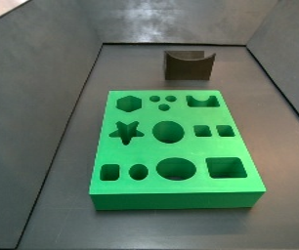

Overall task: Pick up the round object. Move up. Place the round object on the fixture. Regrasp the round object. Move to above the board. Insert the round object.
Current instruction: Move to above the board, then insert the round object.

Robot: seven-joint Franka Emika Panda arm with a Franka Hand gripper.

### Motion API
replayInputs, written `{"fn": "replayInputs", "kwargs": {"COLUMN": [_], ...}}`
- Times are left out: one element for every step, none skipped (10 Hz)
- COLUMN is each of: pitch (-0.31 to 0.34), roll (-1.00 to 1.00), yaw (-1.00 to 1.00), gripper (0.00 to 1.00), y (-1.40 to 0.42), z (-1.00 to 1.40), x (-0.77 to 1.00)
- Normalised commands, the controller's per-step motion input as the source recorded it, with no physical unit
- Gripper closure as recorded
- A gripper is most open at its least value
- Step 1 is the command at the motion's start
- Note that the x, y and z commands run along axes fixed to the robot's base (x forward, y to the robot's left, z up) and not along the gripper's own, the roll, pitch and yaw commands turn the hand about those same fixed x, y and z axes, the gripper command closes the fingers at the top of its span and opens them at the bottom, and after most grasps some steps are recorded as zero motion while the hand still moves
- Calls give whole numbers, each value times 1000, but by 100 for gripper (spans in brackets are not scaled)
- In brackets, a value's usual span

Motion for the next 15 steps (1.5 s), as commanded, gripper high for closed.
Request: {"fn": "replayInputs", "kwargs": {"pitch": [90, 83, 80, 67, 64, 39, 16, 0, -10, 0, 0, -3, 0, 0, -26], "roll": [-1000, -1000, -1000, -1000, -1000, -789, -516, -338, -227, -60, -51, -1, 0, 0, -21], "yaw": [-59, -49, -48, -37, -35, -17, -9, -7, -5, 0, 0, -69, -40, -77, -43], "gripper": [100, 100, 100, 100, 100, 100, 100, 100, 100, 100, 100, 100, 100, 100, 100], "y": [-1000, -1000, -1000, -653, -403, -141, -67, -41, -18, 0, 0, 163, -511, -680, -740], "z": [146, 150, 150, 88, 59, 20, 10, 15, -1, -60, -9, 0, -389, -574, -537], "x": [-486, -514, -532, -372, -246, -123, -78, -66, -45, 0, -26, -26, 377, 617, 509]}}
